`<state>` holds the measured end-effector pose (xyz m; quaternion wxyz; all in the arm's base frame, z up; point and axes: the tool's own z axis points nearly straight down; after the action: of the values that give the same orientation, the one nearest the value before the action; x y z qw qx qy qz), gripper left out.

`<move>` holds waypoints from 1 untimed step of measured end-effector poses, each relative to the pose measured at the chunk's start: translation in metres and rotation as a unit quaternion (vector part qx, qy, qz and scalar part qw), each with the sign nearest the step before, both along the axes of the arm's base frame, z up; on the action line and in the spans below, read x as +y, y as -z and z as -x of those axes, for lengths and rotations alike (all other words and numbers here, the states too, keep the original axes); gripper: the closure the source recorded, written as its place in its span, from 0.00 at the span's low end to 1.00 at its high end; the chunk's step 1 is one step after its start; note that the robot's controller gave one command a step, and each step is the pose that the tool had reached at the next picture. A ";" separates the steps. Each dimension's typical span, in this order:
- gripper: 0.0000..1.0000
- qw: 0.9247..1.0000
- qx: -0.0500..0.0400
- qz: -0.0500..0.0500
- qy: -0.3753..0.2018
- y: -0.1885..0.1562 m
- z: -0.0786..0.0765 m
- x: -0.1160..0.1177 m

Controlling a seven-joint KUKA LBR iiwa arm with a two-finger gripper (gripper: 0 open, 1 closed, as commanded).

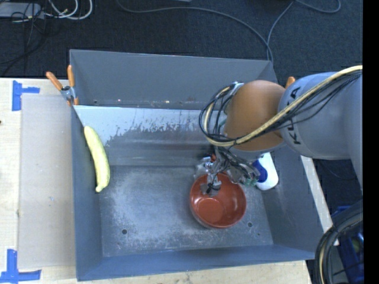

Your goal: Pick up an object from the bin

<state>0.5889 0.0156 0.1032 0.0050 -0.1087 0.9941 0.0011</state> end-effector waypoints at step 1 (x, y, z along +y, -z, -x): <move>1.00 0.999 0.004 0.000 -0.052 0.030 0.000 0.001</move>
Offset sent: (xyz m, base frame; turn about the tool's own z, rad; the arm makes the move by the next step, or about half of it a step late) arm -0.0062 0.0026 -0.0258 -0.0877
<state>0.5892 0.0165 0.0734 0.0010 -0.1607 0.9870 0.0022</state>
